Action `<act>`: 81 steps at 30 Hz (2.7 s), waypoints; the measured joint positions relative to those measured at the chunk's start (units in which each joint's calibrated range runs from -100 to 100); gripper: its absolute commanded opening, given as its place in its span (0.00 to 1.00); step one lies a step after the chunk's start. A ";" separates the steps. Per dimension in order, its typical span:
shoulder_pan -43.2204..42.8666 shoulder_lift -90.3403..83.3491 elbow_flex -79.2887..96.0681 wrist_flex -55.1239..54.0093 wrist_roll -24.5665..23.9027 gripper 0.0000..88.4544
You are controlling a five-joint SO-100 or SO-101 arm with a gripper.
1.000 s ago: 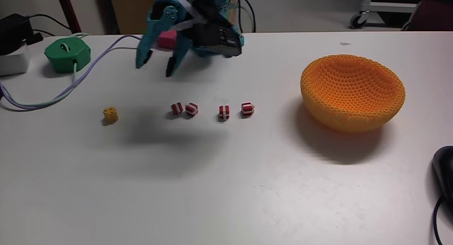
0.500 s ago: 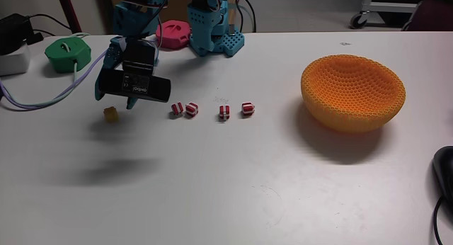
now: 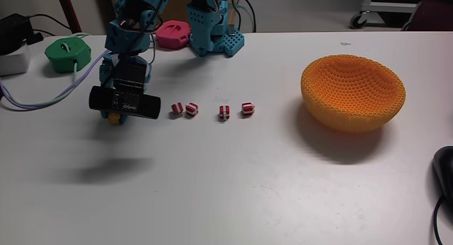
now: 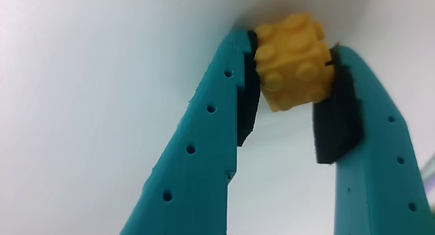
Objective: Place cube pieces into the yellow basket
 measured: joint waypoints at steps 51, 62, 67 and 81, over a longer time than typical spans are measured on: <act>-80.75 -38.86 -1.28 37.71 -18.66 0.36; -25.82 -46.34 11.33 45.59 -5.03 0.30; -22.73 -45.25 22.56 36.72 -6.59 0.29; -23.60 -27.35 23.84 15.86 -6.15 0.24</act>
